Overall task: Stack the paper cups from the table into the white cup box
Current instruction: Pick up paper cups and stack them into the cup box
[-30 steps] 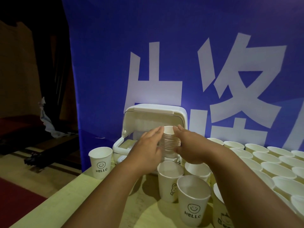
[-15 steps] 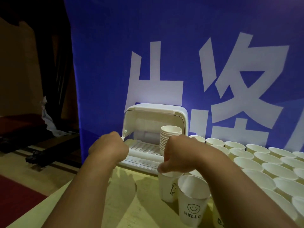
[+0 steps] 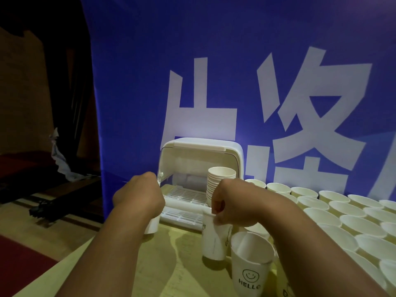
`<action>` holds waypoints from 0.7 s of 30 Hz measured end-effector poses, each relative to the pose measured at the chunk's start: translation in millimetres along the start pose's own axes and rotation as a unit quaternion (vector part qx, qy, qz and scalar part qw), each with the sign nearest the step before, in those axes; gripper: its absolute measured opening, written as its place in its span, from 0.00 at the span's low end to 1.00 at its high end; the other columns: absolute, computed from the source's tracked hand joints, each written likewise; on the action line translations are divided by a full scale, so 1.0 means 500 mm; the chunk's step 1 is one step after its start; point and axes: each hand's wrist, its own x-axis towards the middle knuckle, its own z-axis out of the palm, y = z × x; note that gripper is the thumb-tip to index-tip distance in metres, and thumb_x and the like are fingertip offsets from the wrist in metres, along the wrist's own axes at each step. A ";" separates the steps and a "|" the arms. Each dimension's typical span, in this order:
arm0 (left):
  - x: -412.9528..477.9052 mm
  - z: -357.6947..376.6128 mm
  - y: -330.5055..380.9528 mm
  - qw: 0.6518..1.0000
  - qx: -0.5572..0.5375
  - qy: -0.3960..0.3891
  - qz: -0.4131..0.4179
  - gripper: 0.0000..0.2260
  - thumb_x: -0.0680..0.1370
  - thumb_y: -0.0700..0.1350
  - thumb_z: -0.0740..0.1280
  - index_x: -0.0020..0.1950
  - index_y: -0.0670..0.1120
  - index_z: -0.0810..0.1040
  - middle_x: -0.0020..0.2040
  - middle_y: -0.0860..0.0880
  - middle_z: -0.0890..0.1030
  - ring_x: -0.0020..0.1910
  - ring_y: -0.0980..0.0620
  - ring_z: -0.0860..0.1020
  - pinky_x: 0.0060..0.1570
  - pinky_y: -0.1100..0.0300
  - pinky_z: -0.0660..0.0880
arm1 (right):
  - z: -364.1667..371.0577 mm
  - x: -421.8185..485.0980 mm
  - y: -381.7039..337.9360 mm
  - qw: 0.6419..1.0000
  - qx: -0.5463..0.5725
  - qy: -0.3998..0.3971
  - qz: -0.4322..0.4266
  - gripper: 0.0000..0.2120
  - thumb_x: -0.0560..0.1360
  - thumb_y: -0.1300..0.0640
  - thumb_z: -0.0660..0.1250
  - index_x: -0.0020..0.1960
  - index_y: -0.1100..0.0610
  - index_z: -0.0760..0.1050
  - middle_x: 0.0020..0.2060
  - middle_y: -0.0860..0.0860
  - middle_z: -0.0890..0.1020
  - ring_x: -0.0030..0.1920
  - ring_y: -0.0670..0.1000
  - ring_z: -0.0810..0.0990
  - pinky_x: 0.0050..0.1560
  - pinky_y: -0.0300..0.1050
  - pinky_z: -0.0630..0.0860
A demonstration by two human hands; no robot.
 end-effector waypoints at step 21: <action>-0.001 0.046 0.122 0.840 -0.284 0.327 0.327 0.09 0.83 0.48 0.63 0.54 0.45 0.79 0.55 0.47 0.78 0.51 0.46 0.78 0.44 0.48 0.82 | -0.105 -0.027 0.100 0.881 0.169 0.394 0.200 0.11 0.78 0.59 0.69 0.60 0.53 0.78 0.53 0.54 0.80 0.48 0.54 0.76 0.45 0.47 0.72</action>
